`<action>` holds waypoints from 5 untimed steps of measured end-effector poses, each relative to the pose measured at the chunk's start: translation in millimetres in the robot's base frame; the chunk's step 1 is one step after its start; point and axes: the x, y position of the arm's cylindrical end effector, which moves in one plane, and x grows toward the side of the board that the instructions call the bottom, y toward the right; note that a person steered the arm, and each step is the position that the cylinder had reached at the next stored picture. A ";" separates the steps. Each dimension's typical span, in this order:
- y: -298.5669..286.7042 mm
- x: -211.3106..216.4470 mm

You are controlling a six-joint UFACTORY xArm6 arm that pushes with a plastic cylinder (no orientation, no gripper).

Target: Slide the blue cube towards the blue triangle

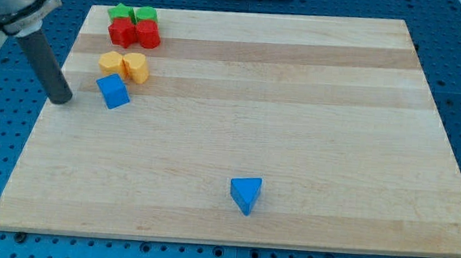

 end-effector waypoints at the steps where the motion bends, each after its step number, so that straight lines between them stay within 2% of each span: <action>1: 1.1 -8.4; 5: 58.2 -23.6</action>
